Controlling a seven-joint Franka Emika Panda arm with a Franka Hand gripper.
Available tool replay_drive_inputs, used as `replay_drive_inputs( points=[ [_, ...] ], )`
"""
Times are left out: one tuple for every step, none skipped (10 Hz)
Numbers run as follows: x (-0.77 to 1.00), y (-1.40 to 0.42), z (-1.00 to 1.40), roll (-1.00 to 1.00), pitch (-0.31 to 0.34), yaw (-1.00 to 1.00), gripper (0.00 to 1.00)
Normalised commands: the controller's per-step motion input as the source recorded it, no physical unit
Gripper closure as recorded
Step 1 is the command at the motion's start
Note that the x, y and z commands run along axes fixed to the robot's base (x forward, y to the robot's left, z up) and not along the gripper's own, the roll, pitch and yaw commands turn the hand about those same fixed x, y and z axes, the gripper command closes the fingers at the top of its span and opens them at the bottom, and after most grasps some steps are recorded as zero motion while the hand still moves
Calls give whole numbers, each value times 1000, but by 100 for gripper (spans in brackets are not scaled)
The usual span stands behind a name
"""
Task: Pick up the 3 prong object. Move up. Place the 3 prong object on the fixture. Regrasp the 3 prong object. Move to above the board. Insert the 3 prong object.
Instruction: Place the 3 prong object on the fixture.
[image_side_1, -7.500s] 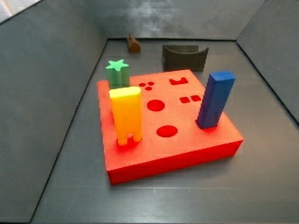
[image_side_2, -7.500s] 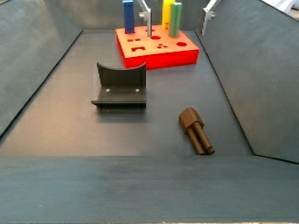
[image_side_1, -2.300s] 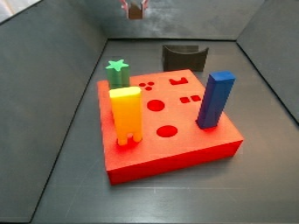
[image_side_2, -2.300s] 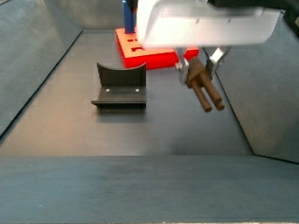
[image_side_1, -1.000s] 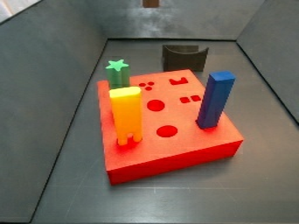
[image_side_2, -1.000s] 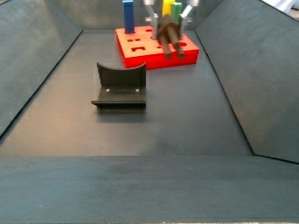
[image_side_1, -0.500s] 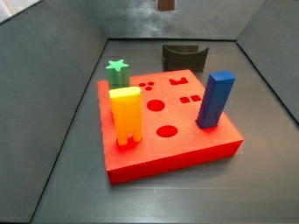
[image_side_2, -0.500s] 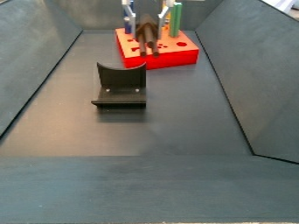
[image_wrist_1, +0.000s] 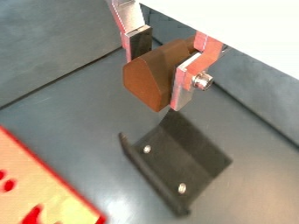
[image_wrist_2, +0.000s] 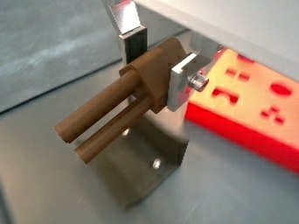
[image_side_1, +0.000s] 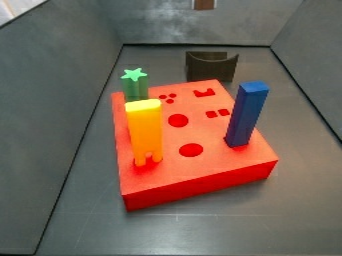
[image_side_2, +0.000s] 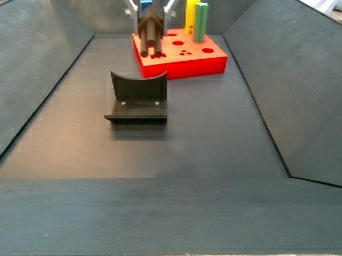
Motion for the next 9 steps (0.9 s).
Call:
replay_drive_inputs(
  points=[
    [447,-58,39,-1000,30,-172,100],
    [389,-22,24,-1000,39,-170,100],
    [344,-4,24,-1000,48,-169,100],
    [229,27,0,-1000,59,-168,100],
    [185,35,-8,-1000,61,-168,100],
    [94,47,-8,-1000,67,-171,100],
    [56,45,-2,-1000,51,-182,100],
    [59,44,-10,-925,38,-177,100],
    [71,45,-11,-753,29,-155,100]
  ],
)
